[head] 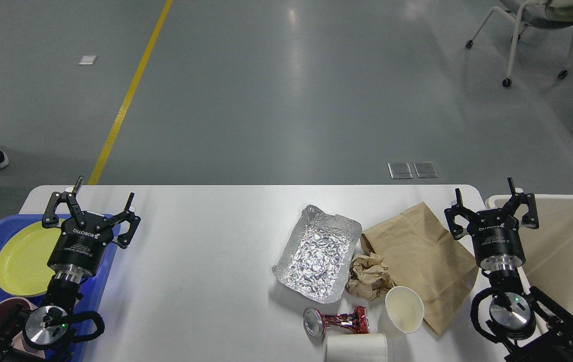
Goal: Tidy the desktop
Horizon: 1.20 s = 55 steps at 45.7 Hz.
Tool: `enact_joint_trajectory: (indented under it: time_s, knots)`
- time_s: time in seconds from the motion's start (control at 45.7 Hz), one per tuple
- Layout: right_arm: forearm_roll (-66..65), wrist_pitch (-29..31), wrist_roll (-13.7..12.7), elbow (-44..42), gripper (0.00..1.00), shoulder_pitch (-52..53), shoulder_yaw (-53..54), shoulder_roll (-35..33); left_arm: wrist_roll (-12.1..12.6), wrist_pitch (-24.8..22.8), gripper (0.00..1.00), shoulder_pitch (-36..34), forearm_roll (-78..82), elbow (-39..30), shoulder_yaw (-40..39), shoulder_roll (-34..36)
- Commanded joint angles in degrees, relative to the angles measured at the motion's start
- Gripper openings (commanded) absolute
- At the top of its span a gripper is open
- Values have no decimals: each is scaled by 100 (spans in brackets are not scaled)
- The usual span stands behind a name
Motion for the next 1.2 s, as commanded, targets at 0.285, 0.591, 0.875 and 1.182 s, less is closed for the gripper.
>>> enact_joint_trajectory:
  time_s: [0.285,0.591,0.875,1.182]
  knots:
    - [1,10,-1,-141,100,77,-59,-1,0,0,96,-9,0,0,9,-9]
    - [-8,98,43,96,100,24,-85,-193,0,0,96,-9,0,0,9,0]
    - [-8,977,52,264,100,1157,-1692,-1907,0,0,96,-9,0,0,9,0]
    - [1,986,52,299,100,4495,-6682,-3420,0,0,96,-9,0,0,9,0]
